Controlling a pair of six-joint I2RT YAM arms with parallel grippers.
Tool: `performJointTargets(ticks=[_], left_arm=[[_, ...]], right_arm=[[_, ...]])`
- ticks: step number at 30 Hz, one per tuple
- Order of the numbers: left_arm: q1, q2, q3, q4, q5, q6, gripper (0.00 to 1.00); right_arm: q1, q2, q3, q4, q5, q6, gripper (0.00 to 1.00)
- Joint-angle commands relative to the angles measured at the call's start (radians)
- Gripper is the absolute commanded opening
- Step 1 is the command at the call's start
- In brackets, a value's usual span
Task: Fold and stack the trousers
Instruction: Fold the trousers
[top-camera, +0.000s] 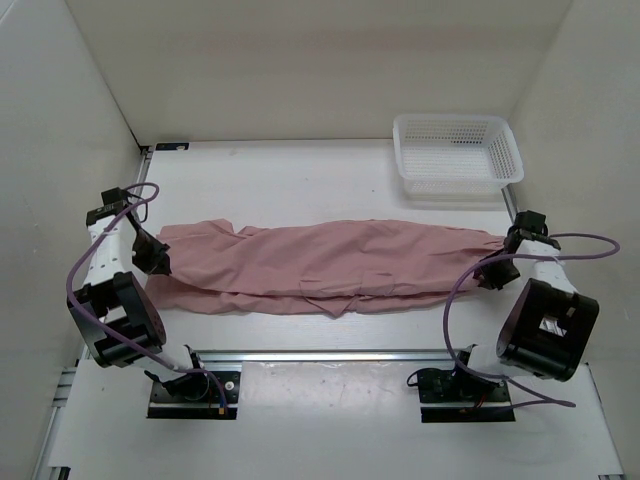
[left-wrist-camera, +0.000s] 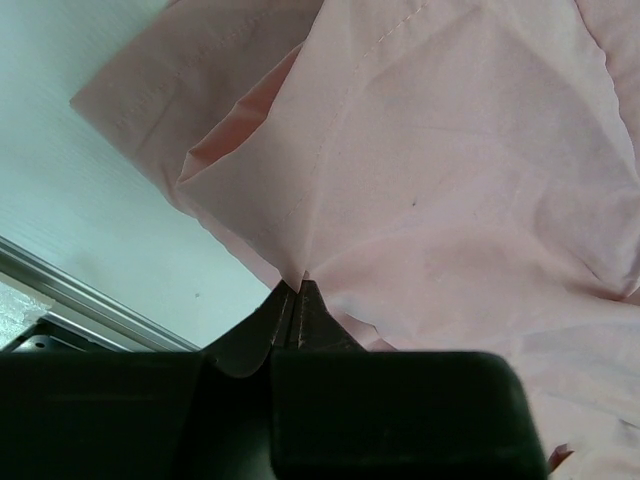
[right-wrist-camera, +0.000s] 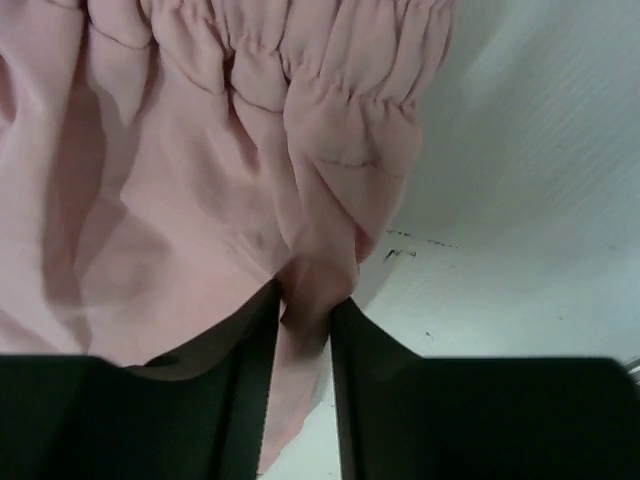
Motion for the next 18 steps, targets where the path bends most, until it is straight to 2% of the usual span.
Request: performJointTargets(ticks=[1, 3, 6, 12, 18], left_arm=[[-0.001, -0.044, 0.031, 0.005, 0.008, 0.009, 0.1], [-0.001, -0.053, 0.031, -0.02, 0.008, 0.009, 0.1], [-0.001, -0.078, 0.031, -0.043, -0.068, -0.002, 0.1], [-0.001, -0.098, 0.031, -0.055, -0.098, -0.025, 0.1], [-0.001, -0.098, 0.031, -0.095, -0.147, -0.025, 0.1]], right_arm=[[0.001, 0.026, 0.051, 0.04, -0.002, 0.022, 0.29], [0.001, 0.007, 0.077, 0.031, -0.002, 0.022, 0.09], [0.001, -0.039, 0.111, -0.003, -0.002, 0.022, 0.0], [0.001, -0.128, 0.12, -0.043, 0.058, 0.031, 0.0], [-0.009, -0.126, 0.111, -0.052, 0.095, 0.022, 0.03]])
